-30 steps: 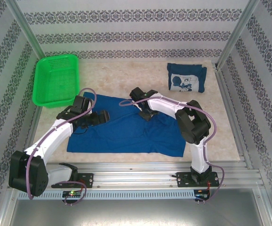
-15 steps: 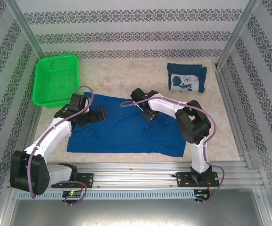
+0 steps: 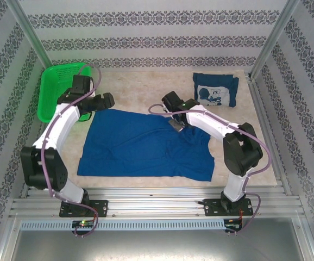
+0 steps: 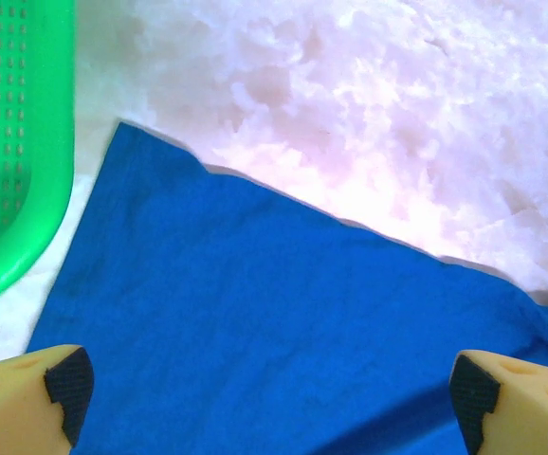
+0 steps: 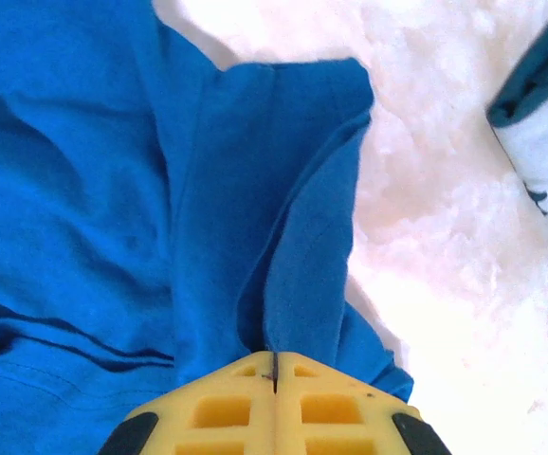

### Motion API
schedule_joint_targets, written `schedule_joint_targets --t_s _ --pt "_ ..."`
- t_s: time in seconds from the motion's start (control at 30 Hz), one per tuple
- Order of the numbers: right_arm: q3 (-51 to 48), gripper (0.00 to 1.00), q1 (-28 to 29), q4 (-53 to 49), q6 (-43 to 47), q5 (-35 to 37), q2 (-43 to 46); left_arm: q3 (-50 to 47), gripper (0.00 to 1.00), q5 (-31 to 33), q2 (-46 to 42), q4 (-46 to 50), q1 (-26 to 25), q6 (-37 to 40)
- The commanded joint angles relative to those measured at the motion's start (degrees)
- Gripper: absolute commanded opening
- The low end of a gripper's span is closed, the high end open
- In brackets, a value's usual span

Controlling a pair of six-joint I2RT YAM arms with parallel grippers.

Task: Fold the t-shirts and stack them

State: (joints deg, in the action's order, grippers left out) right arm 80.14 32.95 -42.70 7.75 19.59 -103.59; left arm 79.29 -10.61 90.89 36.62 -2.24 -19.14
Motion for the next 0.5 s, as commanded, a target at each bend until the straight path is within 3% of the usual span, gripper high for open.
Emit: schedule_joint_targets --t_s 0.0,0.27,0.47 --pt "-3.04 0.00 -0.98 0.91 -2.98 -2.84 2.72 4.84 0.93 2.97 7.02 6.71 0.13 4.77" --pt "-7.42 0.00 -4.59 4.13 -7.21 -7.40 8.94 17.72 0.77 7.02 22.72 9.93 0.17 3.70" --pt "-10.05 0.00 -7.38 4.38 -8.47 -8.65 12.75 25.57 0.74 11.54 31.24 11.83 0.07 2.54"
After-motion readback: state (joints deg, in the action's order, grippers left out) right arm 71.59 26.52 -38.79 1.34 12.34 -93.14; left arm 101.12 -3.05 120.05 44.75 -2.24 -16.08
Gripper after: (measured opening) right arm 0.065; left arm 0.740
